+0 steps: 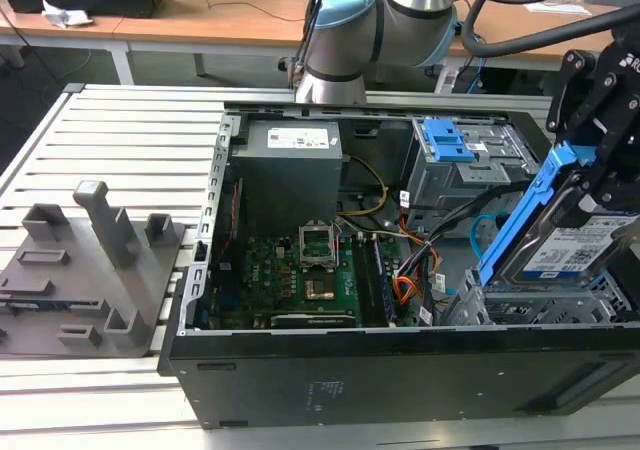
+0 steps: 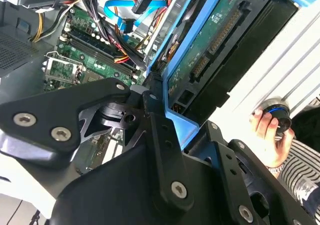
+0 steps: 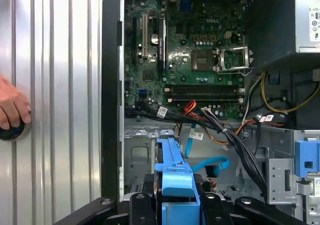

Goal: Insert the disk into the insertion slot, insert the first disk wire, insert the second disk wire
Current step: 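Insert the disk into the insertion slot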

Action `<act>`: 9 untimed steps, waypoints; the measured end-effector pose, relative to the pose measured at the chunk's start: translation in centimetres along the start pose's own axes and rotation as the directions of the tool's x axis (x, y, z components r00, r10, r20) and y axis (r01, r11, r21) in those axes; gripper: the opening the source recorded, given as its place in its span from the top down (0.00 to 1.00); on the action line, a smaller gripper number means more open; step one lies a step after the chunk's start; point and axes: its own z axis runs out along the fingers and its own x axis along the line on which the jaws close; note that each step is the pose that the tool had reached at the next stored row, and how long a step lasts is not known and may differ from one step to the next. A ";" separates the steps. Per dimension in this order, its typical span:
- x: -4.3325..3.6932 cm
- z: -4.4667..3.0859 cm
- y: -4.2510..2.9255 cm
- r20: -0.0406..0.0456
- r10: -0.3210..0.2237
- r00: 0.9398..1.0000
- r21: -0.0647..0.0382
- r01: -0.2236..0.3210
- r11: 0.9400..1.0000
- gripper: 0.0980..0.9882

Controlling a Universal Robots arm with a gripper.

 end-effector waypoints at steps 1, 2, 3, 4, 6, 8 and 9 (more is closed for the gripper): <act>-0.02 0.25 -0.01 0.000 0.000 1.000 0.000 0.000 1.000 0.70; -0.02 0.49 -0.02 0.000 0.000 1.000 0.000 0.000 1.000 0.70; -0.02 0.80 -0.03 0.000 0.000 1.000 0.000 0.000 1.000 0.70; -0.02 1.07 -0.04 0.000 0.000 1.000 0.000 0.000 1.000 0.70; -0.02 1.51 -0.06 0.000 0.000 1.000 0.000 0.000 1.000 0.70; -0.01 1.90 -0.07 0.000 0.000 1.000 0.000 0.000 1.000 0.70; -0.01 2.12 -0.08 0.000 0.000 1.000 0.000 0.000 1.000 0.70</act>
